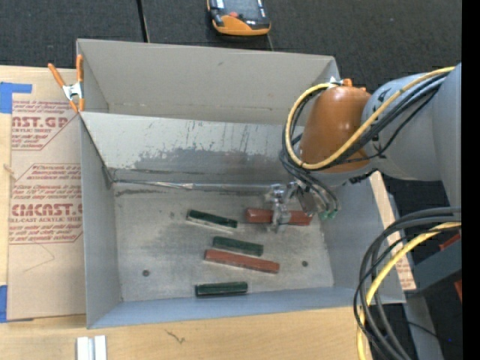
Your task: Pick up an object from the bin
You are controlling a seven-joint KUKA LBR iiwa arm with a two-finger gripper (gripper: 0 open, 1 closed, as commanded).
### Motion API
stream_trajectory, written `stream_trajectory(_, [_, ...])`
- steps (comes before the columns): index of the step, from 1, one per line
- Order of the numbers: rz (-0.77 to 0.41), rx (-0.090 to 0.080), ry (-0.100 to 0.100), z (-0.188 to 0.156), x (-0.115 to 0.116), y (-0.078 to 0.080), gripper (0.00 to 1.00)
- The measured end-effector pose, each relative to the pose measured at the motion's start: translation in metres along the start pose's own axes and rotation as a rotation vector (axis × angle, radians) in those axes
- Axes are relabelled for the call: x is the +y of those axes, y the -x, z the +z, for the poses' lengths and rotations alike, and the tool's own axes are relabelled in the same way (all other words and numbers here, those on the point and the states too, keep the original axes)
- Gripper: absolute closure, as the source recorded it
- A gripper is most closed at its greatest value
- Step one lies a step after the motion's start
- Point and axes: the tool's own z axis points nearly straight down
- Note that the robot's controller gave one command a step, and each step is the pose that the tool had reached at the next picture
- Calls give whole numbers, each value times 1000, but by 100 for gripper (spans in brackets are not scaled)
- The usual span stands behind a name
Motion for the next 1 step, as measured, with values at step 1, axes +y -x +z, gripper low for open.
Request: stream_trajectory(1, [-1, 4, 0, -10, 0, -1, 100])
